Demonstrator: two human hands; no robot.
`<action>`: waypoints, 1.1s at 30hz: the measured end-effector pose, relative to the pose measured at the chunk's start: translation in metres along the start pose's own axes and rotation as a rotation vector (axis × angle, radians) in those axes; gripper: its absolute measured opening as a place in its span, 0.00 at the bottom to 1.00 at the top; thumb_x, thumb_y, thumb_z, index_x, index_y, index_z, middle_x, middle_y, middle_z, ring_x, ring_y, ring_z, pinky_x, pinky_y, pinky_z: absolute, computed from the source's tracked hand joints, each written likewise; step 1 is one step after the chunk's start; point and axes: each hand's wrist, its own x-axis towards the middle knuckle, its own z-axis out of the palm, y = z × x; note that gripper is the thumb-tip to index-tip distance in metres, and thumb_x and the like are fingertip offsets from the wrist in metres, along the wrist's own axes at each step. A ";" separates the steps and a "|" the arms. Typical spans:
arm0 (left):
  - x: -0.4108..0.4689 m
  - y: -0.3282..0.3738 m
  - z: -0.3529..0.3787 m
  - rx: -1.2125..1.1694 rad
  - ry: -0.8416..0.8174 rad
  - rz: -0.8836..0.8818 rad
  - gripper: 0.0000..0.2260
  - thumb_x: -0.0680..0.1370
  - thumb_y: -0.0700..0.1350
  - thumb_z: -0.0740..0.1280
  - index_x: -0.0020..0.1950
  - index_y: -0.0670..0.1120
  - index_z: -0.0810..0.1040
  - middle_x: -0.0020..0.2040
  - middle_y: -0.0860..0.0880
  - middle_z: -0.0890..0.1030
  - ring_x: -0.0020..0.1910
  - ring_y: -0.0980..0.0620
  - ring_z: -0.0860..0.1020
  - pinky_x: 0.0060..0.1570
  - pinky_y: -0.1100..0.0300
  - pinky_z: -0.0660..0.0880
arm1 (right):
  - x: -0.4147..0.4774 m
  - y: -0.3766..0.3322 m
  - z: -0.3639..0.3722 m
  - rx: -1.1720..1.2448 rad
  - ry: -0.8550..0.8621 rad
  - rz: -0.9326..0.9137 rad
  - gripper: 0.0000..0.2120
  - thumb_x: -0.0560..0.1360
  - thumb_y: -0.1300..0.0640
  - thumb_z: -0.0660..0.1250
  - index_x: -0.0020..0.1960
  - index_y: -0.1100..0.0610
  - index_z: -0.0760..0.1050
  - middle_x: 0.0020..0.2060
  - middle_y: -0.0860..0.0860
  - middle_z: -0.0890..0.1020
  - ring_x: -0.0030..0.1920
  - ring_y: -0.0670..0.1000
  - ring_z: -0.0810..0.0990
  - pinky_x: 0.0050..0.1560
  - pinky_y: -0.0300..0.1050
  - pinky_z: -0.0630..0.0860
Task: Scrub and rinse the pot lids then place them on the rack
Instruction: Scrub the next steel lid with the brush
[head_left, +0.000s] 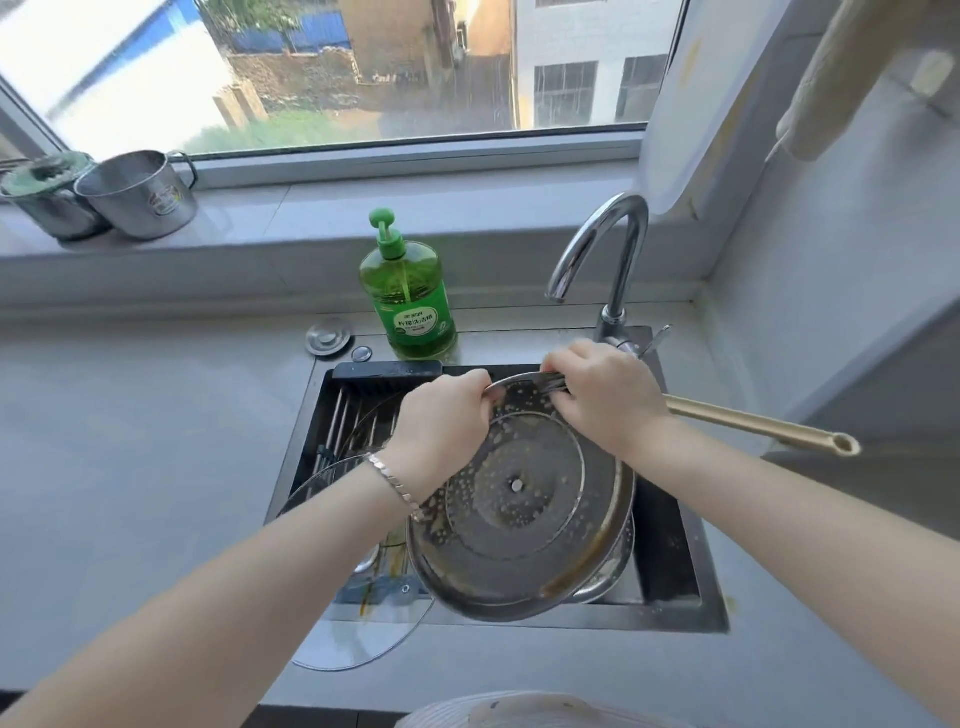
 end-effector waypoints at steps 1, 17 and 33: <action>-0.001 -0.002 0.003 -0.049 0.042 -0.016 0.11 0.81 0.47 0.55 0.48 0.43 0.74 0.42 0.43 0.80 0.42 0.40 0.77 0.41 0.51 0.73 | 0.001 0.004 0.000 0.012 0.027 0.061 0.06 0.67 0.62 0.69 0.44 0.59 0.78 0.36 0.56 0.79 0.37 0.61 0.78 0.33 0.47 0.71; -0.031 0.031 0.035 -0.925 0.487 -0.821 0.11 0.83 0.49 0.50 0.49 0.43 0.63 0.36 0.50 0.69 0.32 0.53 0.68 0.29 0.59 0.61 | -0.050 -0.017 0.078 1.121 -0.193 1.661 0.03 0.71 0.62 0.67 0.41 0.61 0.73 0.35 0.55 0.75 0.33 0.53 0.73 0.24 0.39 0.66; -0.073 -0.032 0.076 0.170 0.168 0.344 0.38 0.67 0.68 0.65 0.69 0.47 0.64 0.74 0.43 0.61 0.75 0.42 0.55 0.72 0.40 0.50 | -0.040 0.013 0.013 0.802 -0.405 1.395 0.11 0.73 0.69 0.62 0.35 0.58 0.66 0.27 0.52 0.64 0.24 0.49 0.60 0.18 0.28 0.56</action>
